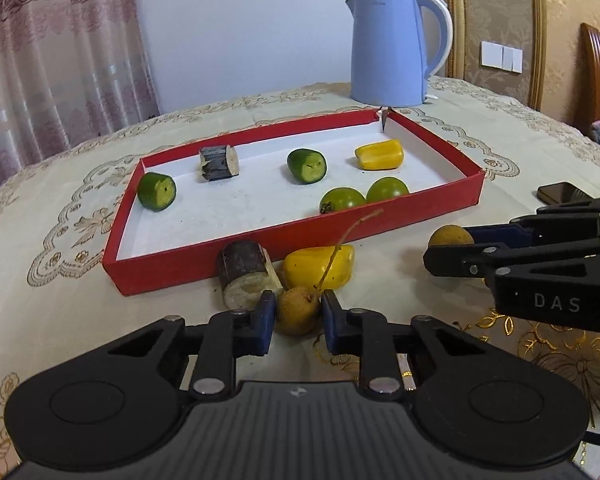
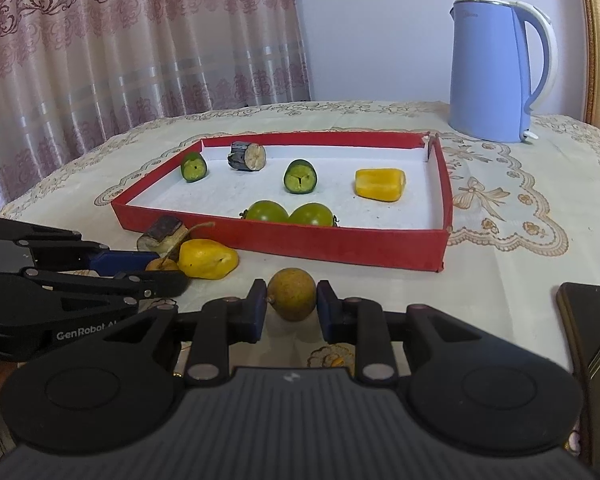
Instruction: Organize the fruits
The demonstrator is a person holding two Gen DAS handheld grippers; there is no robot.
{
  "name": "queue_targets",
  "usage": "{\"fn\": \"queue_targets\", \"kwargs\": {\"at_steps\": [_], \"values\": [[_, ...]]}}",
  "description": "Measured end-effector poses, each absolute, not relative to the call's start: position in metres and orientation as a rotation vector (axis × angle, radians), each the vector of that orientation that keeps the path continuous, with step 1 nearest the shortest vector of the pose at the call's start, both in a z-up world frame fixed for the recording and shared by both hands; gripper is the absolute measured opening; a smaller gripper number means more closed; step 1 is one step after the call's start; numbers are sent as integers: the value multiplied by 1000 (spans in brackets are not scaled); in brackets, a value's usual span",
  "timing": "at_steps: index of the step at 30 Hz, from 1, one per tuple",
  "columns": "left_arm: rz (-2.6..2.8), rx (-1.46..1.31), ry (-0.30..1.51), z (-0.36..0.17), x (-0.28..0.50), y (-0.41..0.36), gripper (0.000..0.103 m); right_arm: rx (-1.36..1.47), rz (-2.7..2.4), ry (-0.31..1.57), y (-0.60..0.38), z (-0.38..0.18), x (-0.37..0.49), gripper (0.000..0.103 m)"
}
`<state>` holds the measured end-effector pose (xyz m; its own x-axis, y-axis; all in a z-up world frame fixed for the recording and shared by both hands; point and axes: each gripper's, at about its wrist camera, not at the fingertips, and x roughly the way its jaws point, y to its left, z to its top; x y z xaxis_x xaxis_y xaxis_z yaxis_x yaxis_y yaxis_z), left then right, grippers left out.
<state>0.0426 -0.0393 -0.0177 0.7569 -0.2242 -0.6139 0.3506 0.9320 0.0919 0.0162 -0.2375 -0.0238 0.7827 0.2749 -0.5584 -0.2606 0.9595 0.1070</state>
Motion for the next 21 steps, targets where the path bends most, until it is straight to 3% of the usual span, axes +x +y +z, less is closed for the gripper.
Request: {"fn": "queue_targets", "kwargs": {"at_steps": [10, 14, 15, 16, 17, 18, 19, 21], "values": [[-193, 217, 609, -14, 32, -15, 24, 26, 264, 604, -231, -27, 26, 27], [-128, 232, 573, -8, 27, -14, 25, 39, 235, 574, -235, -25, 21, 57], [-119, 223, 565, -6, 28, -11, 26, 39, 228, 566, -236, -24, 20, 58], [-109, 210, 560, -5, 28, -9, 30, 43, 224, 560, -237, -23, 19, 59], [-95, 199, 561, -4, 29, -6, 32, 54, 214, 552, -238, -22, 18, 67], [-72, 186, 564, -3, 30, -3, 42, 68, 202, 538, -238, -19, 16, 77], [-43, 172, 565, -2, 32, 0, 60, 83, 194, 518, -238, -16, 14, 81], [21, 157, 556, -2, 32, 6, 77, 88, 188, 492, -234, -8, 9, 97]]}}
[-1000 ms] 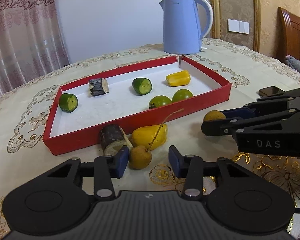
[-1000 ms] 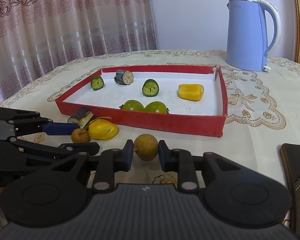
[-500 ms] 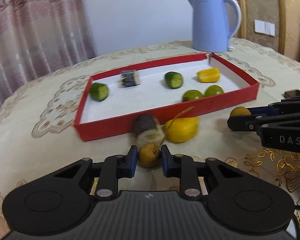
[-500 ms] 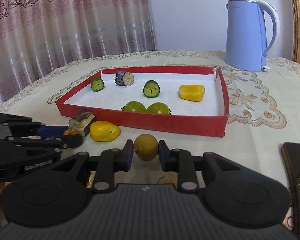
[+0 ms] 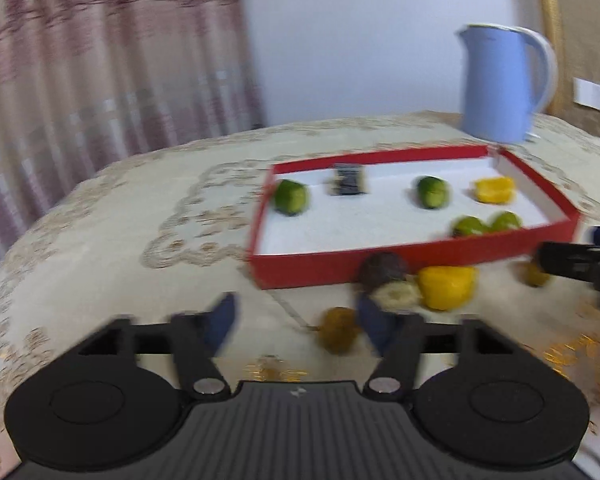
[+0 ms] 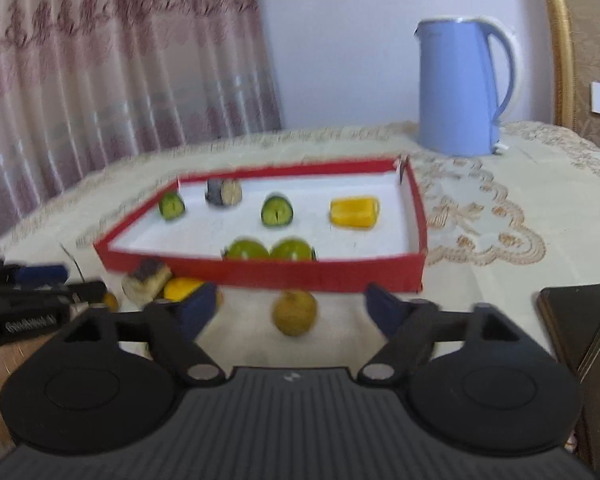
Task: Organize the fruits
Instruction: 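Open the right gripper and withdraw from the brown fruit, then close the left gripper on the small brown stemmed fruit beside the tray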
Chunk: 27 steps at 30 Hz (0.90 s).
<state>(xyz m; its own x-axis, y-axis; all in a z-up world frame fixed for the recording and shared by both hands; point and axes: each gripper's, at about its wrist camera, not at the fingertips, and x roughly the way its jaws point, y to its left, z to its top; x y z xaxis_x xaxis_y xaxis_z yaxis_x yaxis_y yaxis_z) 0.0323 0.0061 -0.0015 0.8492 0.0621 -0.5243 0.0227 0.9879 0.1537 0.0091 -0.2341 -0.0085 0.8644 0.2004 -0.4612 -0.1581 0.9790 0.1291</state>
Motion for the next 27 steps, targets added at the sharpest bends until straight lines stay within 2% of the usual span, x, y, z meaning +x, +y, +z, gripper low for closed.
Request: {"fn": "queue_targets", "kwargs": {"at_steps": [2, 7, 12, 16, 19, 27], "values": [[66, 154, 544, 0, 32, 11, 77, 50, 177, 480, -224, -2, 5, 103], [119, 151, 537, 4, 32, 18, 77, -75, 107, 528, -199, 3, 2, 103], [146, 156, 552, -1, 34, 22, 77, -184, 45, 484, -185, 6, -12, 103], [154, 143, 578, -5, 35, 27, 77, -94, 124, 431, -197, 10, -24, 103], [156, 143, 585, -7, 34, 29, 77, -1, 172, 464, -210, 8, -24, 103], [-52, 130, 465, -11, 2, 35, 77, -127, 110, 416, -212, -1, -37, 103]]}}
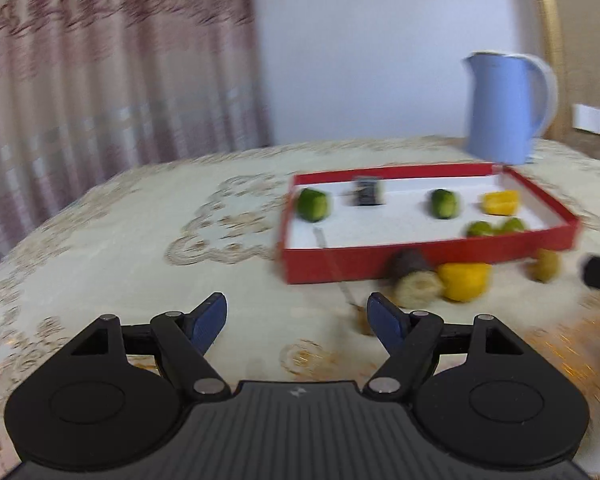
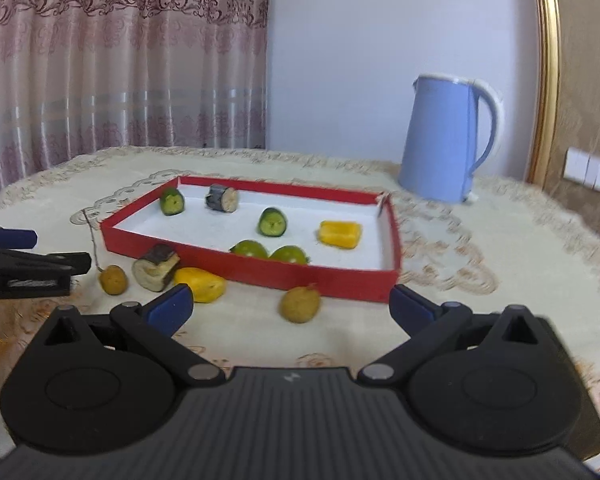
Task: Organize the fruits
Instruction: 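Close the left gripper on the small brown stemmed fruit beside the tray, then lift the small stemmed fruit with the left gripper while the right gripper closes on the brown pear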
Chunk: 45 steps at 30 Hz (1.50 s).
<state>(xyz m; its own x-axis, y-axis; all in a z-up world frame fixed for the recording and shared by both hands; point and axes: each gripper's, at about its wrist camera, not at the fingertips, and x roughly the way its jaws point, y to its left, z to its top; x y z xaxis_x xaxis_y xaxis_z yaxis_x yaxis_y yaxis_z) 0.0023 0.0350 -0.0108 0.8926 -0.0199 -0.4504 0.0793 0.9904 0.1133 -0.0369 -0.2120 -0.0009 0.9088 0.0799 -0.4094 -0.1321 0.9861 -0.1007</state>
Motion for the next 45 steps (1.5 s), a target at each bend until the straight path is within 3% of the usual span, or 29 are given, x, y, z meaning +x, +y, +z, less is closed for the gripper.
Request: {"fn": "queue_targets", "kwargs": {"at_steps": [7, 12, 17, 19, 21, 28, 35, 39, 45], "values": [[-202, 198, 419, -16, -7, 14, 77, -44, 103, 435, -226, -5, -29, 96], [-187, 181, 484, -23, 15, 9, 73, -8, 81, 445, -230, -15, -24, 95], [-186, 115, 551, -24, 31, 16, 59, 52, 86, 457, -235, -21, -19, 95], [-195, 103, 584, -26, 38, 17, 40, 74, 90, 457, -237, -22, -17, 95], [-206, 88, 598, -27, 41, 18, 34, 91, 101, 462, -238, -22, -15, 95], [-215, 75, 580, -28, 42, 18, 30, 61, 99, 470, -235, -26, -13, 95], [-211, 49, 579, -27, 42, 21, 29, -5, 108, 505, -230, -22, -5, 78], [-215, 39, 580, -27, 42, 22, 29, -39, 122, 539, -227, -23, 4, 60], [-222, -19, 562, -26, 41, 31, 29, -81, 132, 590, -220, -26, 22, 52]]}}
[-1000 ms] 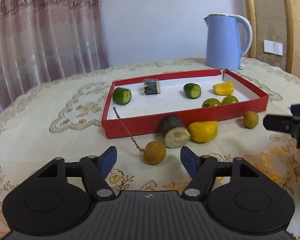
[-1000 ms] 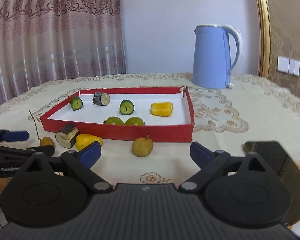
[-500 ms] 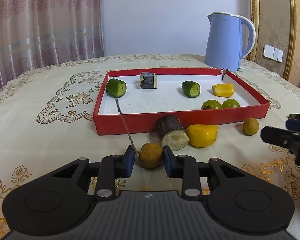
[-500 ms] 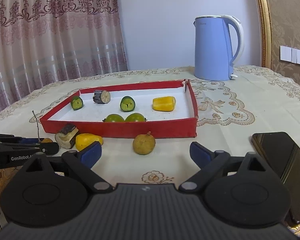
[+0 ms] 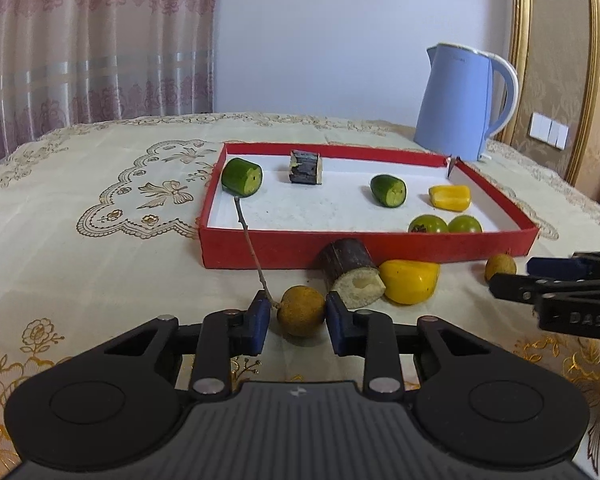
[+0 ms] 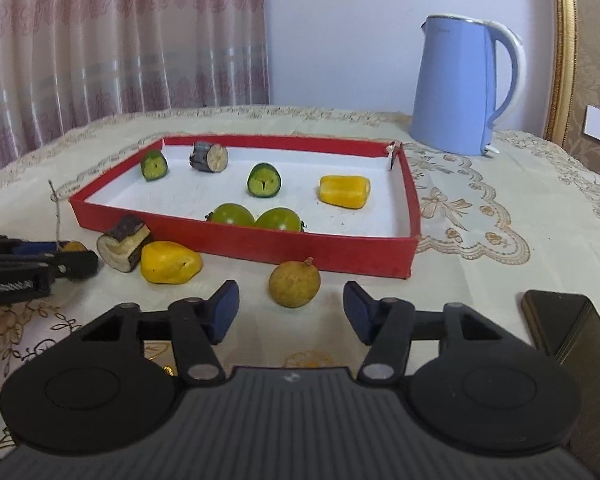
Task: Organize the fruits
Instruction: 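Lift the small stemmed fruit with the left gripper while the right gripper closes on the brown pear, then carry the small stemmed fruit into the tray and open the left gripper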
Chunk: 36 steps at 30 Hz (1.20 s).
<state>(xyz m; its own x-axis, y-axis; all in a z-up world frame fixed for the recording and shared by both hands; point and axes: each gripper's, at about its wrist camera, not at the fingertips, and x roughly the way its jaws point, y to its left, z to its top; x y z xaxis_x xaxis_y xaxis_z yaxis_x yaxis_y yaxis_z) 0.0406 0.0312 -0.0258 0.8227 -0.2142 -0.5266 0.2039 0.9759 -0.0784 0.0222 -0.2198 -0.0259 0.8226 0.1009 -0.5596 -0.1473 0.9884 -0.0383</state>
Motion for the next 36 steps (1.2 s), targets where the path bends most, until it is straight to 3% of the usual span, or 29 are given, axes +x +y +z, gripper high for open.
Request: {"fn": "queue_targets", "kwargs": {"at_steps": [8, 28, 36], "values": [[-226, -34, 545, -24, 39, 35, 29, -82, 127, 631, -219, -31, 39, 28], [-225, -41, 559, -22, 41, 38, 29, -36, 173, 575, -220, -20, 21, 28], [-203, 36, 470, 7, 43, 33, 29, 7, 191, 566, -223, -21, 18, 28]]}}
